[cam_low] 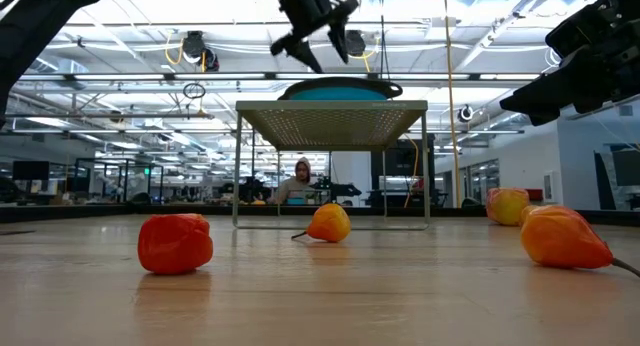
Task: Pick & Place Fruit
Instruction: Put the mango into the blue strainer bowl on the shelf
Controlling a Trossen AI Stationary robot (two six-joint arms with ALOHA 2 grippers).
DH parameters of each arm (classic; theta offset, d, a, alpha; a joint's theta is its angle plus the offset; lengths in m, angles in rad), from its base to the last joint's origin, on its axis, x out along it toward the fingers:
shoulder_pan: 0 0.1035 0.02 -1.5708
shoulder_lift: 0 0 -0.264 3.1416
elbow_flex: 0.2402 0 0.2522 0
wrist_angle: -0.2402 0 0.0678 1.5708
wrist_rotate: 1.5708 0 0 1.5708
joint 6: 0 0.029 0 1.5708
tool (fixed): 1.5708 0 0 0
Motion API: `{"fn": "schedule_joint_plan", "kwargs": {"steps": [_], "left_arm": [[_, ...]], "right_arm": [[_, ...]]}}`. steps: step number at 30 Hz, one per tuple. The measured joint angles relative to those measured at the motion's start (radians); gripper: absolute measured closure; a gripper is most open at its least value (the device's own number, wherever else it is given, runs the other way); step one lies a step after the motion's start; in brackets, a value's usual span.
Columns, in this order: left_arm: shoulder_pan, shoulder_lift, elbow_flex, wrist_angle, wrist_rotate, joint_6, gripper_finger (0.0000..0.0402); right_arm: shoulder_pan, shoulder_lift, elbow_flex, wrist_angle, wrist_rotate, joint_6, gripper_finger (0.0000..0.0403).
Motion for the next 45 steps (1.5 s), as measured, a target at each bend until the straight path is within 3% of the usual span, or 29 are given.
{"fn": "schedule_joint_plan", "kwargs": {"steps": [7, 22, 33, 45], "left_arm": [[-0.04, -0.001, 0.127, -0.151, -0.003, -0.015, 0.0114], [-0.242, -0.11, 0.119, -0.44, -0.001, -0.281, 0.0114], [-0.412, -0.137, 0.119, -0.501, -0.054, -0.353, 0.0115], [-0.525, -0.137, 0.119, -0.54, -0.13, -0.511, 0.0115]], "right_arm": [[0.0, 0.0, 0.0, 0.0, -0.004, 0.003, 0.0264], [0.0, 0.0, 0.0, 0.0, -0.003, 0.003, 0.0264], [0.0, 0.0, 0.0, 0.042, -0.004, 0.003, 0.0264], [0.0, 0.0, 0.0, 0.095, -0.004, 0.004, 0.0264]]}}
